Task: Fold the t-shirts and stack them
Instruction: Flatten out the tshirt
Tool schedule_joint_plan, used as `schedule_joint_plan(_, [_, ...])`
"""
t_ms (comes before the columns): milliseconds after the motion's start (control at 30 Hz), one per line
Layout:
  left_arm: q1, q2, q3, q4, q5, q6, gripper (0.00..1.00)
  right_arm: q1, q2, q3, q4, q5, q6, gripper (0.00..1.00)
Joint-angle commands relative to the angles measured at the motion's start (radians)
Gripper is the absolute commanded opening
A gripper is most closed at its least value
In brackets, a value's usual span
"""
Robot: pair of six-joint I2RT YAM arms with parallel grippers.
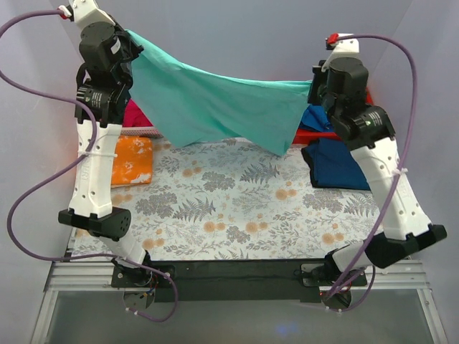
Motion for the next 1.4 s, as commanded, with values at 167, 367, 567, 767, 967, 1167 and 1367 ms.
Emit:
schedule_joint_plan(167, [0.007, -0.325, -0.227, 0.122, -0.020, 0.013, 0.00, -0.004, -0.192, -0.073, 0.168, 0.013, 0.002, 0.01])
schedule_joint_plan(367, [0.007, -0.308, -0.219, 0.233, 0.022, 0.056, 0.00, -0.004, -0.191, -0.036, 0.206, 0.009, -0.009, 0.01])
schedule_joint_plan(567, [0.007, -0.155, -0.167, 0.302, 0.060, 0.073, 0.00, -0.008, -0.074, 0.050, 0.250, 0.021, -0.055, 0.01])
schedule_joint_plan(767, [0.007, -0.007, -0.145, 0.360, 0.100, 0.073, 0.00, -0.117, 0.070, 0.133, 0.267, -0.140, -0.015, 0.01])
schedule_joint_plan(967, [0.007, 0.105, 0.008, 0.383, 0.123, 0.079, 0.00, -0.244, 0.177, 0.271, 0.269, -0.319, 0.031, 0.01])
schedule_joint_plan(1167, [0.009, 0.125, 0.146, 0.418, 0.108, 0.119, 0.00, -0.312, 0.190, 0.370, 0.321, -0.405, 0.037, 0.01])
schedule_joint_plan(1367, [0.009, 0.048, 0.095, 0.397, 0.129, 0.111, 0.00, -0.343, 0.164, 0.325, 0.367, -0.505, 0.042, 0.01])
